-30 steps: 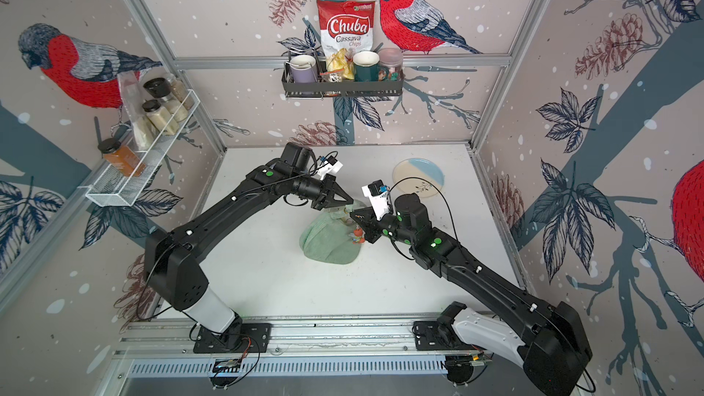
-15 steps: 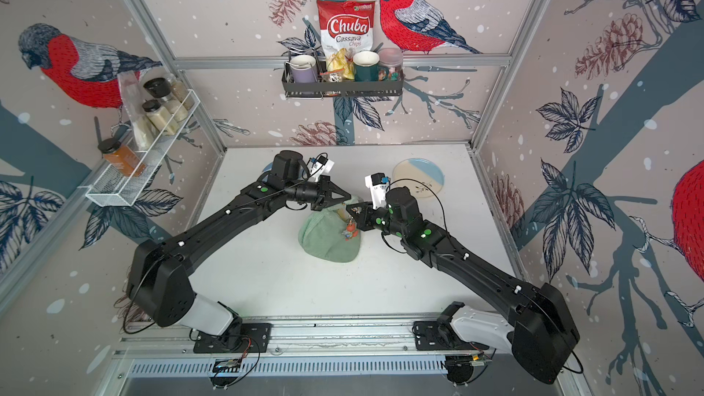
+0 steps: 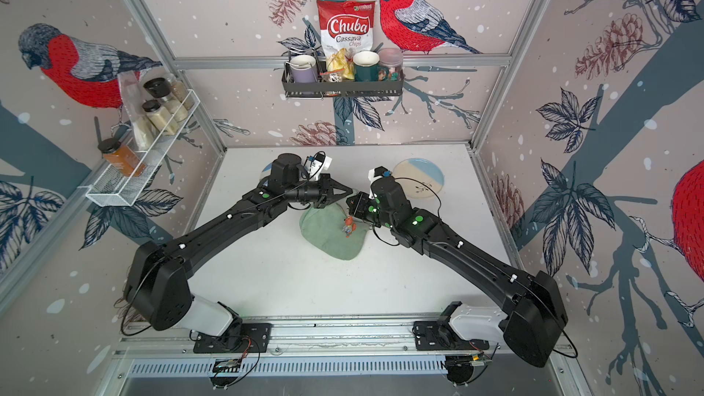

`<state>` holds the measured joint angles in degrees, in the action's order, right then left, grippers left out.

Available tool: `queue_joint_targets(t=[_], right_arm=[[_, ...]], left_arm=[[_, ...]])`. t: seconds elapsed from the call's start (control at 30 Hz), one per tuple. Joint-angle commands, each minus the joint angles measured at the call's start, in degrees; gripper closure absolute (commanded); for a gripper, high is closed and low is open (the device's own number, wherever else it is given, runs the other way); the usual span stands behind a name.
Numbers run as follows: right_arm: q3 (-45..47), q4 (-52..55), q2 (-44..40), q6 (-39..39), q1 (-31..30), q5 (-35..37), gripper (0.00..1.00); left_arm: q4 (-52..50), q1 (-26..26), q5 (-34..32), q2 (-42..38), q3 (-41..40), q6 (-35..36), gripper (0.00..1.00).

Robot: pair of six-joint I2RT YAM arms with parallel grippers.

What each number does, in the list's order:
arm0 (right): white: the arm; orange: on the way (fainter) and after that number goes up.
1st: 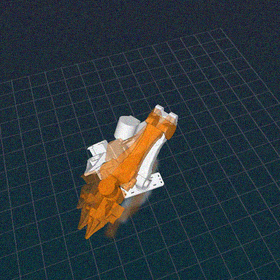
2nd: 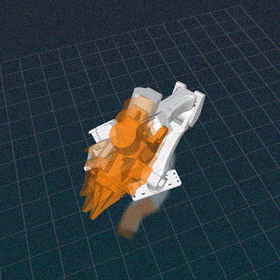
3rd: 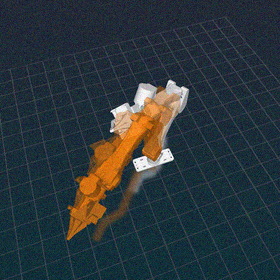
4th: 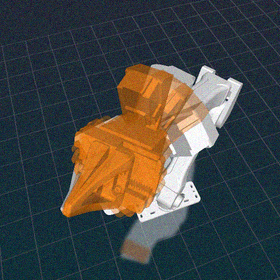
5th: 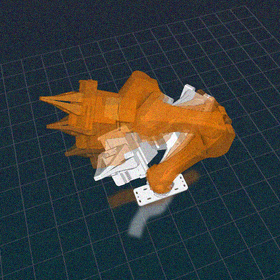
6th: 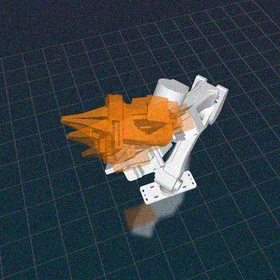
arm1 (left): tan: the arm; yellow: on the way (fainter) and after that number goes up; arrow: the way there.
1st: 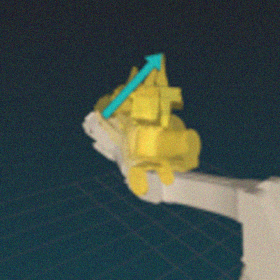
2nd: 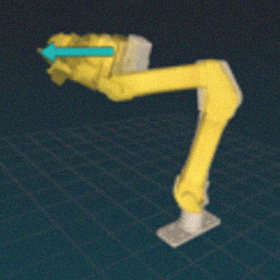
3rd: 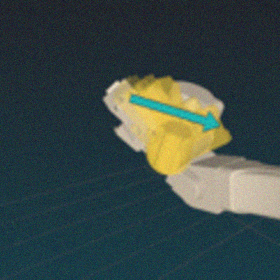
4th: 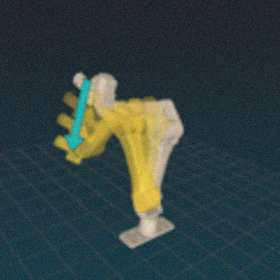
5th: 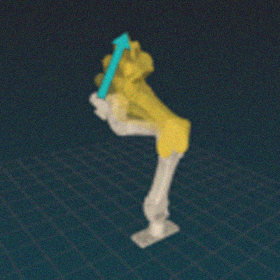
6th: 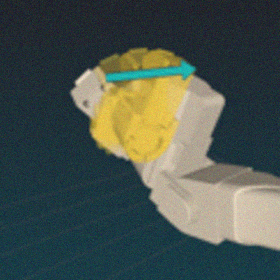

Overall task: Remove the decoration from the bag
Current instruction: Remove the decoration item from the bag.

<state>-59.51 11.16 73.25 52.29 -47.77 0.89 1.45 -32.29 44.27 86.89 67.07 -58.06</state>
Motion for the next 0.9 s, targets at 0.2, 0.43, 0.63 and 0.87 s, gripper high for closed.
queue_joint_targets(t=[0.2,0.43,0.63,0.87], right_arm=[[-3.8,4.46,3.99,3.38,-4.61,27.51,1.0],[6.17,-11.19,-1.13,2.03,2.45,12.43,1.0],[8.99,-14.14,-2.92,-0.13,5.18,6.29,1.0],[15.06,-10.2,-8.88,-4.0,9.52,-1.79,1.0]], left_arm=[[-1.96,-1.28,2.88,-0.17,1.4,0.21,1.0],[-6.6,-1.19,4.25,0.03,2.64,3.12,0.93],[-8.72,0.66,4.55,-0.89,3.73,4.59,0.96],[-8.41,7.21,1.63,-2.03,3.69,4.21,1.0]])
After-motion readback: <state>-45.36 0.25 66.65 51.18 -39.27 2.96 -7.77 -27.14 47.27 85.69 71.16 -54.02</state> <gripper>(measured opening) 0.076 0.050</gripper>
